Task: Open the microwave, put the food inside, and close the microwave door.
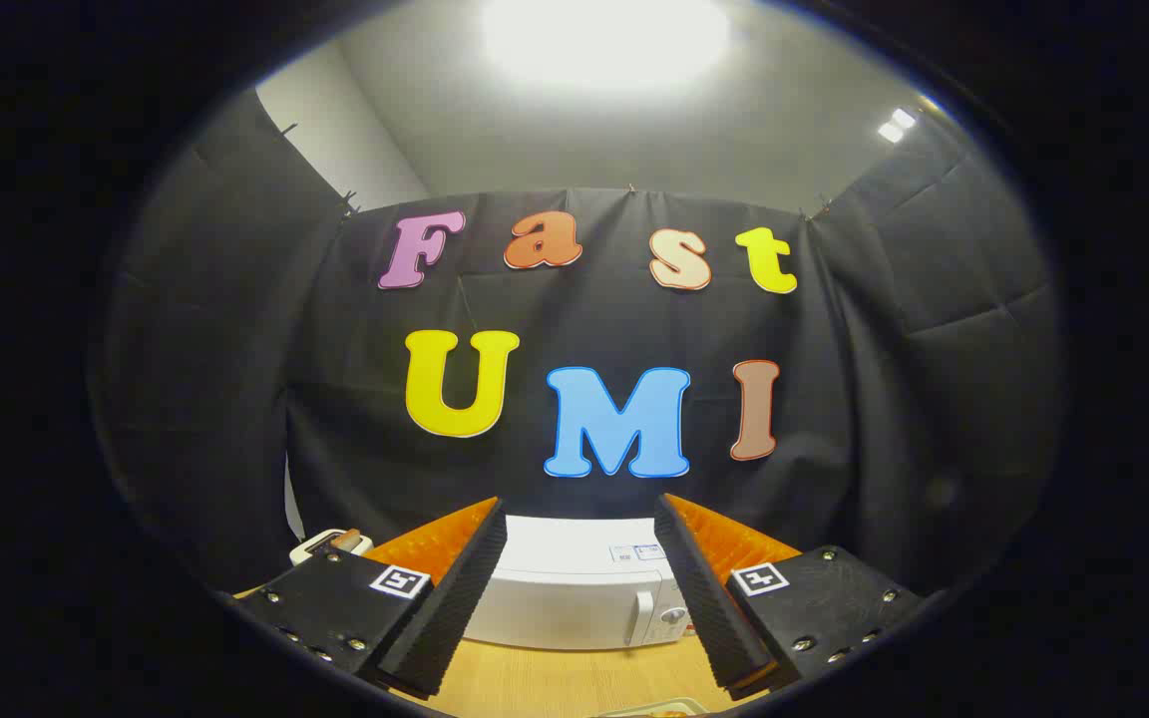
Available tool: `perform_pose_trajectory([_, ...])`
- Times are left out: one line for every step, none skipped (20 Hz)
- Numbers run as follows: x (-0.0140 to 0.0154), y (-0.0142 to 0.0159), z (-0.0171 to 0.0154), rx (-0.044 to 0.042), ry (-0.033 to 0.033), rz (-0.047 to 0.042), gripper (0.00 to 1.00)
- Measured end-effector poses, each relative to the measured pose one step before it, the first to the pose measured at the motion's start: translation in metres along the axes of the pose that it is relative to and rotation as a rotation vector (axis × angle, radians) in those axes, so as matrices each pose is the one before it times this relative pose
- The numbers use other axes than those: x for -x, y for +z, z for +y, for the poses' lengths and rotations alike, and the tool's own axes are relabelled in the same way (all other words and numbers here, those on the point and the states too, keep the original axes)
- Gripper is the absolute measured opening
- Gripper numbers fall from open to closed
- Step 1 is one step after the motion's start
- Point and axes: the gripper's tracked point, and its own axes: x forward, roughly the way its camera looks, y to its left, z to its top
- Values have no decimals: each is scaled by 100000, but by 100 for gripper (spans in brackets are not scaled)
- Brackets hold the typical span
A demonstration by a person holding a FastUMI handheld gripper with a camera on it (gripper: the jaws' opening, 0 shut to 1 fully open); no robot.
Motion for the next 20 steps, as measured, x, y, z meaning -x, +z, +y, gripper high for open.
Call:
perform_pose_trajectory([-69, -61, 21, -221, -158, -101, 95])
perform_pose_trajectory([-34, 50, -44, 266, -418, -356, 94])
perform_pose_trajectory([-146, -47, -152, 613, -358, -110, 94])
perform_pose_trajectory([-18, -108, 55, 376, 142, -12, 94])
perform_pose_trajectory([-4, -187, 29, 206, 35, 196, 94])
perform_pose_trajectory([-30, -45, 43, 101, 101, 23, 94])
perform_pose_trajectory([-36, -73, -70, 234, -232, -102, 95])
perform_pose_trajectory([-9, 42, -50, 83, -180, -282, 94])
perform_pose_trajectory([-106, -61, -85, -97, -471, -156, 94])
perform_pose_trajectory([-10, -47, -37, -30, -122, 74, 94])
perform_pose_trajectory([-70, -206, 1, -180, -9, 271, 94])
perform_pose_trajectory([-75, -92, 71, -115, 286, 246, 94])
perform_pose_trajectory([-156, -163, -23, 104, 124, 273, 95])
perform_pose_trajectory([-45, -125, -101, 159, -258, 205, 94])
perform_pose_trajectory([-99, -252, -80, 53, -73, 258, 94])
perform_pose_trajectory([-93, -277, -64, -129, 57, 517, 94])
perform_pose_trajectory([-192, -361, 9, -293, 285, 717, 94])
perform_pose_trajectory([-89, -267, -62, -331, 1, 382, 94])
perform_pose_trajectory([-193, -255, -93, 142, 37, 334, 94])
perform_pose_trajectory([-177, -266, -183, 351, -176, 309, 95])
